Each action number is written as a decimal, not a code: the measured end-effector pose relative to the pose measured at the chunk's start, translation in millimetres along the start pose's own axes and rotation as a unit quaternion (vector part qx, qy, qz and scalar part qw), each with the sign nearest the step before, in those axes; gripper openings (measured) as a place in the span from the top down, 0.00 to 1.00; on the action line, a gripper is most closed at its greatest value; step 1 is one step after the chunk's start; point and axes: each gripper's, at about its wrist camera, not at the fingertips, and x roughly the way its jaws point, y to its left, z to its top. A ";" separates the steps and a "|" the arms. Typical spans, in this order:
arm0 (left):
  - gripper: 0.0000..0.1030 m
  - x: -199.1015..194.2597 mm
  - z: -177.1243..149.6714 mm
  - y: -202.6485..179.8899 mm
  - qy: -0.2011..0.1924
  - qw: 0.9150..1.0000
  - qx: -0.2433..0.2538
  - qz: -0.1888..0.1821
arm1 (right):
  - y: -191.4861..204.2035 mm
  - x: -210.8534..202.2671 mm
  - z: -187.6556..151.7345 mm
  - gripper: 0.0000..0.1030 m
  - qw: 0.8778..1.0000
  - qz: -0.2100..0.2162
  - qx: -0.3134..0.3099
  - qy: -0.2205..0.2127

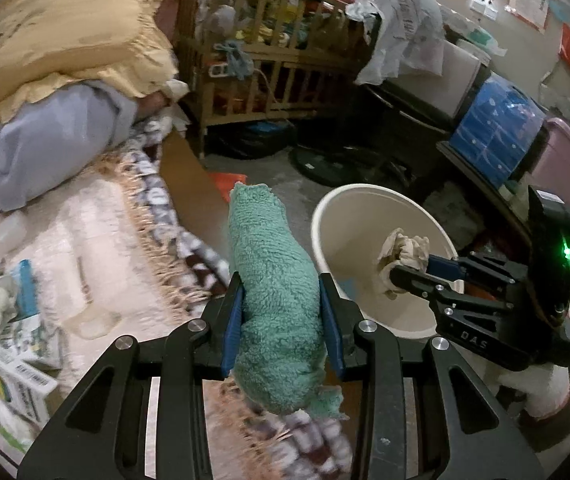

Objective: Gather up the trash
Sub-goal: 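Carry the beige tissue in the right gripper over the white bucket, then open the right gripper to drop the tissue while the left gripper drops the towel into the bucket, then return both tools to the bed and grasp the rainbow medicine box with the right gripper, then grasp the white-green plastic bag with the left gripper, then carry the medicine box in the right gripper over the bucket while the left gripper carries the bag, then open both grippers over the white bucket to drop the box and bag, then move both tools back to the bed toward the milk carton and tablet box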

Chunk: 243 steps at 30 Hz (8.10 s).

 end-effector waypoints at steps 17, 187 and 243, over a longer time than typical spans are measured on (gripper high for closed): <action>0.56 67.7 34.9 -56.5 0.033 0.994 -0.046 -0.097 | -64.6 -5.1 -13.6 0.60 0.994 -0.069 0.088 0.015; 0.64 86.9 28.9 -55.7 0.092 0.992 -0.030 -0.077 | -54.7 0.8 -22.4 0.51 0.993 -0.085 0.071 0.040; 0.42 -125.0 -150.7 268.4 0.018 0.942 -0.245 0.229 | 276.0 133.0 45.6 0.22 0.956 0.198 -0.207 0.071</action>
